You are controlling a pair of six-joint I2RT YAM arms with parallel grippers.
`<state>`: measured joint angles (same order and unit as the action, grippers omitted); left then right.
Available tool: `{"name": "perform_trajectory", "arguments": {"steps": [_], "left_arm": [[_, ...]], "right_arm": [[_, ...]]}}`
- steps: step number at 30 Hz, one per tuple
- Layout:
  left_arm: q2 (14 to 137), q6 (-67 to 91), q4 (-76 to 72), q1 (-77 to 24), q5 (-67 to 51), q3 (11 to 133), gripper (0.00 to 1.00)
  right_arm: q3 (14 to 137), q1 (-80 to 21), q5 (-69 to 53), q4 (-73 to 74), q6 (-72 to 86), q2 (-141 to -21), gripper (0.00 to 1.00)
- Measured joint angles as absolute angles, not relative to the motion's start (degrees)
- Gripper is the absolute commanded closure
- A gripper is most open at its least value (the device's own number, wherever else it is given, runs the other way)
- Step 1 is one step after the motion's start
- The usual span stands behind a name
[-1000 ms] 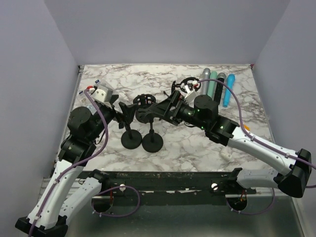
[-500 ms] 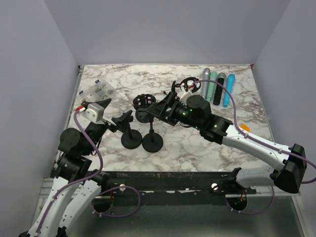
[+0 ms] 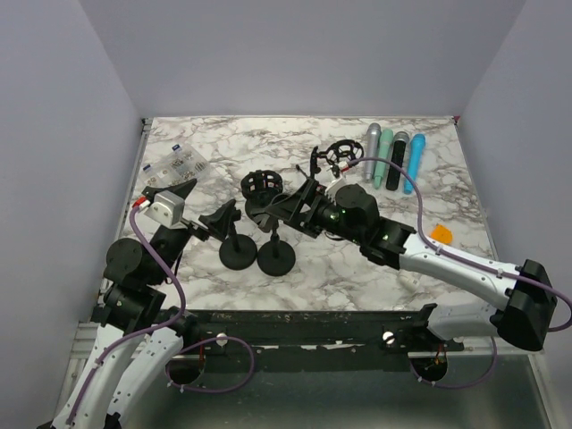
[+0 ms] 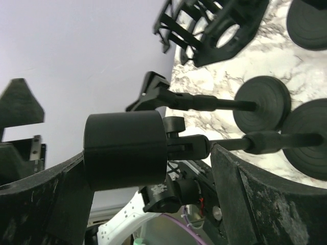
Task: Remove the microphone from the stand
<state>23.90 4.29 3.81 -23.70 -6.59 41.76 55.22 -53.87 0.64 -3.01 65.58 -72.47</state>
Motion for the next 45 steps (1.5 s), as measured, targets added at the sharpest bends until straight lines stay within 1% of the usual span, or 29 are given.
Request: {"name": "perform_trajectory", "arguments": {"steps": [8,15,16,19,25,30,35,41,45], "left_arm": [[24.0,4.3,3.8,-23.7,-6.6,41.7,0.01],[24.1,4.3,3.7,-23.7,-6.6,41.7,0.01],[24.2,4.3,3.6,-23.7,-6.6,41.7,0.01],[24.2,4.3,3.5,-23.7,-6.6,41.7,0.02],[24.2,4.3,3.4,-23.7,-6.6,41.6,0.02],[24.3,4.3,3.1,-23.7,-6.6,41.4,0.01],[24.3,4.2,2.7,-23.7,-6.6,41.2,0.01],[23.4,4.0,2.2,-23.7,-6.6,39.7,0.02],[20.4,5.4,3.1,-23.7,-6.1,39.4,0.01]], "right_arm": [[51.4,-54.0,0.5,-7.2,65.9,-74.6,0.12],[49.4,-54.0,0.3,-8.0,65.5,-77.6,0.11],[49.3,-54.0,0.3,-8.1,65.5,-77.5,0.09],[49.3,-54.0,0.3,-8.0,65.1,-77.3,0.01],[52.2,-54.0,1.3,-1.7,58.9,-75.5,0.00],[58.2,-54.0,4.3,6.5,51.6,-72.4,0.00],[64.7,-54.0,12.8,14.1,44.6,-67.2,0.00],[66.0,-54.0,25.6,23.4,36.4,-57.6,0.00],[65.2,-54.0,30.1,25.8,31.7,-48.9,0.00]]}}
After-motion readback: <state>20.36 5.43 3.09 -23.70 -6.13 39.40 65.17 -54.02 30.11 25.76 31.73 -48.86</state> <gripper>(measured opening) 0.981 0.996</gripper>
